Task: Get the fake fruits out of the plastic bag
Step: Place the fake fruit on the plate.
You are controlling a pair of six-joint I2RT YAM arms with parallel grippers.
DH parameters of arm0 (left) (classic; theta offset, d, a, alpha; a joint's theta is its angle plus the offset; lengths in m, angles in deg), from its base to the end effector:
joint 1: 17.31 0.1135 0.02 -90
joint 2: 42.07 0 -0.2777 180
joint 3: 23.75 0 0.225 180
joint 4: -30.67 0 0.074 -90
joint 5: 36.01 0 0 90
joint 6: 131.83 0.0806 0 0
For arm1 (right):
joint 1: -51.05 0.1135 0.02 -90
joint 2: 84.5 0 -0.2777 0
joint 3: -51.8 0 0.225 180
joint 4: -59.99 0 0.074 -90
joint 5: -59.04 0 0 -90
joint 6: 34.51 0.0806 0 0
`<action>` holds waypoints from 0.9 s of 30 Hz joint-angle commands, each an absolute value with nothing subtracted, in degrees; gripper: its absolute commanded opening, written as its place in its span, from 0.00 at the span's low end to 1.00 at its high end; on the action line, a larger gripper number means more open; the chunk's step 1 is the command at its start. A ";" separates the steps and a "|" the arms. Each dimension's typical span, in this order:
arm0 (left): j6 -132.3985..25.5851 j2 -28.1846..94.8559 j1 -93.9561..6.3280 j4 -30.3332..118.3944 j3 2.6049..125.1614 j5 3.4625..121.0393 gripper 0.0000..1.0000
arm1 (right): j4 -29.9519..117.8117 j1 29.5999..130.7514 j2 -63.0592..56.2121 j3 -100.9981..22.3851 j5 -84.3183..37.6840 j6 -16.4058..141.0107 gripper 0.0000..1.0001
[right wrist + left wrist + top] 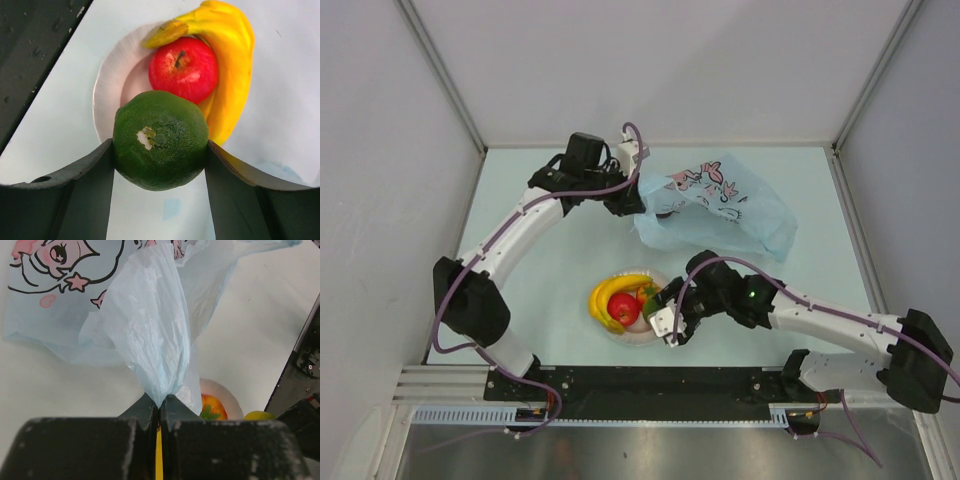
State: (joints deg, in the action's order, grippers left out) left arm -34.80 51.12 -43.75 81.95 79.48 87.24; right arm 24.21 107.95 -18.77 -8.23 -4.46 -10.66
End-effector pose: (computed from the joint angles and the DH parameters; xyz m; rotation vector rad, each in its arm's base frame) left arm 0.3057 -0.2013 0.3368 0.9458 2.0809 -0.8397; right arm 0.1005 0.2200 0.2475 -2.0721 0.8548 0.4421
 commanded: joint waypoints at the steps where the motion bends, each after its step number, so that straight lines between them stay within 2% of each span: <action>1: -36.64 48.81 -43.59 78.74 78.64 90.46 0.00 | 31.16 109.49 -15.69 -7.01 -2.75 -9.55 0.54; 19: -39.10 43.71 -43.59 74.44 72.31 92.31 0.00 | 40.48 113.89 -6.63 -7.00 -2.39 -4.20 0.60; 21: -39.28 43.10 -43.59 73.91 71.43 92.31 0.00 | 40.83 114.24 -6.19 -7.00 -3.45 -3.23 0.64; 27: -39.01 42.66 -43.59 74.00 71.08 92.22 0.00 | 41.80 114.33 -6.37 -7.00 -4.85 -1.47 0.85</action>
State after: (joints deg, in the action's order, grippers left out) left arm -38.45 45.26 -43.75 76.22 71.50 90.46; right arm 38.11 113.94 -5.90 -6.81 -3.54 -3.43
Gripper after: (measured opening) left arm 0.008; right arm 0.807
